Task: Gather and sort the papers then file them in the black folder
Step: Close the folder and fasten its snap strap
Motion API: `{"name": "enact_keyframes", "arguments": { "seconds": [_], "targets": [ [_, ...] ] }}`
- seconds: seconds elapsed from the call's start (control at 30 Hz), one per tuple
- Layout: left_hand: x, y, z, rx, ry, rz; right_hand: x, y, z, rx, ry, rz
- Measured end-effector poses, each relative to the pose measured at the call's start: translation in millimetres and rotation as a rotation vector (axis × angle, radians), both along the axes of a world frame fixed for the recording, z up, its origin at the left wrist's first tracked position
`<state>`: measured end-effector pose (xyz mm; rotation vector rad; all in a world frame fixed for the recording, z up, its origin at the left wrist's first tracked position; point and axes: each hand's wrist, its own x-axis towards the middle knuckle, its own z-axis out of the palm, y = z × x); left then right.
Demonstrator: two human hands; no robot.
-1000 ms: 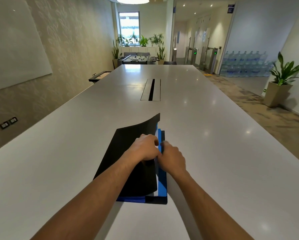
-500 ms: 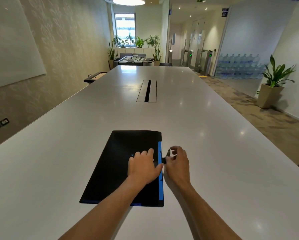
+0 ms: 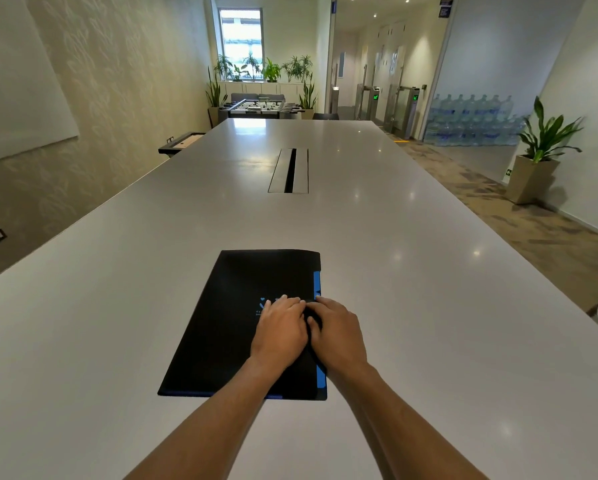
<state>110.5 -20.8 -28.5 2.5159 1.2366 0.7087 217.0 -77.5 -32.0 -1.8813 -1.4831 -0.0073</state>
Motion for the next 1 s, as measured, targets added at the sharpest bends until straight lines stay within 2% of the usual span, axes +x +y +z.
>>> {"name": "enact_keyframes", "arguments": {
  "seconds": [0.13, 0.3, 0.47, 0.67, 0.77, 0.87, 1.0],
  "targets": [
    [0.3, 1.1, -1.3, 0.037, 0.054, 0.005, -3.4, -0.7, 3.1, 0.015, -0.092, 0.013],
    [0.4, 2.7, -1.3, 0.056, 0.086, 0.004, -0.8, 2.9, 1.3, -0.155, -0.116, 0.018],
    [-1.4, 5.0, -2.4, 0.059, 0.081, -0.023, -2.2, 2.9, 3.4, -0.213, -0.124, 0.016],
    [-14.1, 12.5, 2.3, -0.18, -0.005, -0.055, -8.6, -9.0, 10.2, -0.184, -0.016, -0.012],
    [-29.2, 11.4, 10.1, -0.105, -0.087, 0.086, -10.9, -17.8, 14.7, -0.197, 0.024, -0.122],
    [-53.5, 7.8, 19.8, 0.01, -0.054, 0.347, -9.3, -26.7, 19.6, -0.272, 0.074, -0.224],
    [-83.8, 8.2, 27.2, -0.157, 0.053, 0.569, -10.3, -32.3, 24.9, -0.38, 0.127, -0.227]
  ]
}}
